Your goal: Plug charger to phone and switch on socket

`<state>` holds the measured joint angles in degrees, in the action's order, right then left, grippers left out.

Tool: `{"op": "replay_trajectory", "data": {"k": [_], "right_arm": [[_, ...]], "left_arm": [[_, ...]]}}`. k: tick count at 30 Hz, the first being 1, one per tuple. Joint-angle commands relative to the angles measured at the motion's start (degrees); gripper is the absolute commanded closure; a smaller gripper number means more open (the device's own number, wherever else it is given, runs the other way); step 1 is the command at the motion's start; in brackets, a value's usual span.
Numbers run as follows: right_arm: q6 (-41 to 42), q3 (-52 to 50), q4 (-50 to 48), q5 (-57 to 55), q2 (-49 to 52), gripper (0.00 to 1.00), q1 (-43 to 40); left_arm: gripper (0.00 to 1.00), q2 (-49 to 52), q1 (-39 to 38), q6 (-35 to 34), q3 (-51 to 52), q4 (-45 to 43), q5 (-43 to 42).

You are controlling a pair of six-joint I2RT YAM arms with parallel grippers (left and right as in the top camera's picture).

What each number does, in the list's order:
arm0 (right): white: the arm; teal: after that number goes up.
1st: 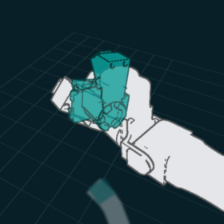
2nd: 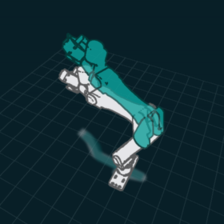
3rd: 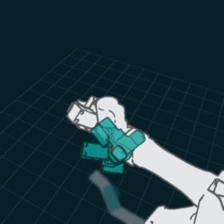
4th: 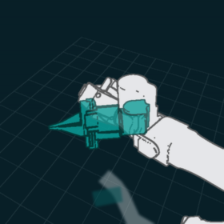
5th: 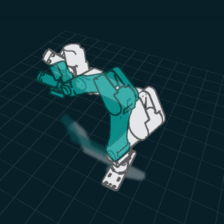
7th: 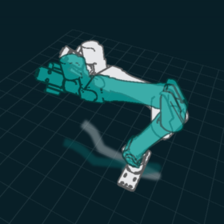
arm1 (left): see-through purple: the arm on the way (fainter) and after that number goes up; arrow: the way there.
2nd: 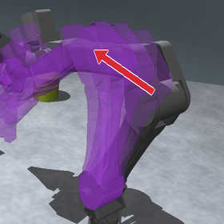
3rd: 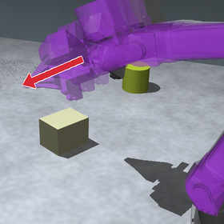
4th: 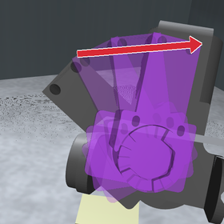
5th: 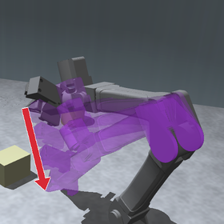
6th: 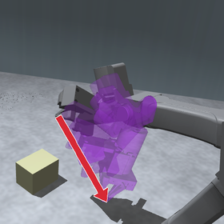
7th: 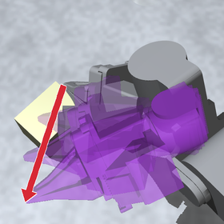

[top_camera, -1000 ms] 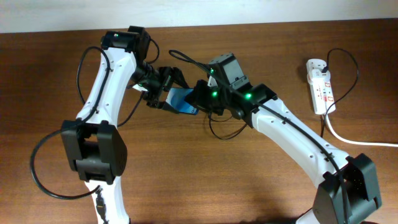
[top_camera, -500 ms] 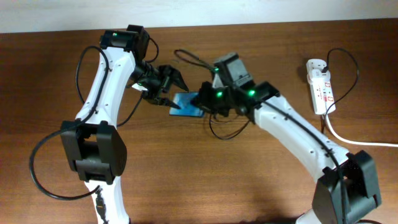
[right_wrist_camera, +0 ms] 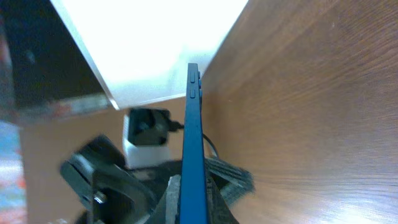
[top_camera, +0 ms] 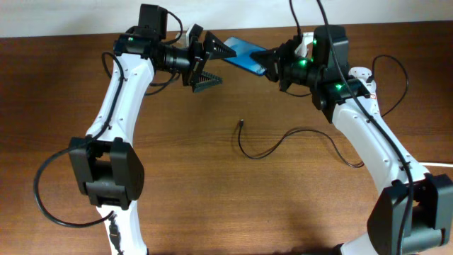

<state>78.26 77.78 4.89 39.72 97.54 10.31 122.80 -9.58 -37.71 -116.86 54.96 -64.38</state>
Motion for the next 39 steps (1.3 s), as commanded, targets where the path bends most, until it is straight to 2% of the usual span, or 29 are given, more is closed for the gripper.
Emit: {"op": "replay_trajectory", "data": {"k": [1,5,7,13,16,19,24,26,31,33,35,37,39], "right_arm": [[8.0,1.0,-3.7,-7.0,-2.3,0.96,2.2],[7.5,1.0,-3.2,-23.8,-2.3,0.96,9.8],[6.1,1.0,-3.2,-26.6,-2.3,0.96,11.3],[6.0,1.0,-3.2,-27.2,-2.3,0.96,11.5],[6.0,1.0,-3.2,-27.3,-2.3,0.96,11.6],[6.1,1.0,-3.3,-29.0,-2.3,0.96,12.7],[8.8,1.0,-5.8,-29.8,-2.3,0.96,13.7],[12.3,1.0,-6.5,-28.9,-2.3,0.96,13.7],[14.2,1.0,-10.3,-24.3,-2.3,0.96,13.7],[14.2,1.0,-10.3,-23.6,-2.3,0.96,13.7],[14.2,1.0,-10.3,-21.9,-2.3,0.96,13.7],[14.2,1.0,-10.4,-21.3,-2.1,0.96,14.1],[14.2,1.0,-10.4,-21.3,-2.1,0.96,14.5]], "left_arm": [[0.01,0.0,0.7,-4.9,-0.6,-1.7,-2.7],[0.03,0.0,0.6,-12.8,-0.6,-7.2,-1.3],[0.04,0.0,0.6,-14.6,-0.6,-8.0,-0.3],[0.36,0.0,0.6,-21.5,-0.6,-8.3,3.3],[0.54,0.0,0.5,-28.5,-0.6,-9.6,3.3],[0.64,0.0,0.5,-29.6,-0.6,-14.5,2.2],[0.66,0.0,0.5,-28.1,-0.6,-15.5,2.3],[0.71,0.0,0.5,-26.7,-0.6,-17.2,1.9],[0.83,0.0,0.5,-27.0,-0.6,-20.8,1.4],[0.82,0.0,0.5,-28.6,-0.6,-21.0,2.8],[0.82,0.0,0.5,-31.6,-0.6,-25.4,4.2],[0.87,0.0,0.5,-32.4,-0.6,-27.5,4.4],[0.99,0.0,0.5,-32.3,-0.6,-27.5,5.2]]}}
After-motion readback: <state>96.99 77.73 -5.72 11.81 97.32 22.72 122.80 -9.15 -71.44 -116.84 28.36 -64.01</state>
